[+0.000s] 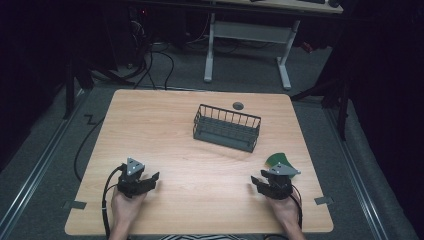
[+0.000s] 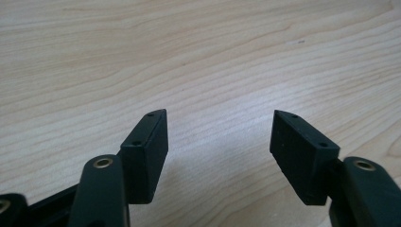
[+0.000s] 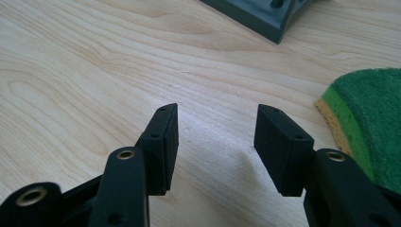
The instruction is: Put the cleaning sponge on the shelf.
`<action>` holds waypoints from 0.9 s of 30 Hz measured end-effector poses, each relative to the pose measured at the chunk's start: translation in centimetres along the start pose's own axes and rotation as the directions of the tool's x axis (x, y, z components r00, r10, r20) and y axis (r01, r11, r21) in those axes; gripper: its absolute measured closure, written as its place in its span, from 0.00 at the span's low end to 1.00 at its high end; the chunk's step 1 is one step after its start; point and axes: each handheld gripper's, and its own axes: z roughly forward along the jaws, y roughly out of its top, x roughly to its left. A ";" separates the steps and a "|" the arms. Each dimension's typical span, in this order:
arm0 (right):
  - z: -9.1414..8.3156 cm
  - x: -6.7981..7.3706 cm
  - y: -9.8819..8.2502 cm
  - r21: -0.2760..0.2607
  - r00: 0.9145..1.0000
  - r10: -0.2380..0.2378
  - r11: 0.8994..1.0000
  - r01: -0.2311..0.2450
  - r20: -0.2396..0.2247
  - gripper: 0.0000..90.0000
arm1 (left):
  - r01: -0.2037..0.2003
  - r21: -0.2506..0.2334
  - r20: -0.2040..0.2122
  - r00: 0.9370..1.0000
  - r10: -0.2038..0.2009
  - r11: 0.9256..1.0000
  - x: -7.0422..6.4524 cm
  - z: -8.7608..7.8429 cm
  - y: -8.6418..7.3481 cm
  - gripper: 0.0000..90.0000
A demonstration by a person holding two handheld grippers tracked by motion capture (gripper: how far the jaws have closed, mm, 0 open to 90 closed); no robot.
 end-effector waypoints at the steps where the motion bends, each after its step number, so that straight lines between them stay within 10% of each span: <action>1: -0.1 -0.1 0.0 0.001 1.000 0.000 1.000 0.000 -0.001 0.57 | 0.000 -0.001 0.003 1.000 0.000 1.000 0.0 0.0 0.1 0.43; 27: -1.0 -2.4 6.5 -0.046 0.999 0.035 0.998 -0.033 0.035 0.65 | -0.095 -0.017 0.078 0.992 0.096 0.995 -2.3 3.0 9.4 0.51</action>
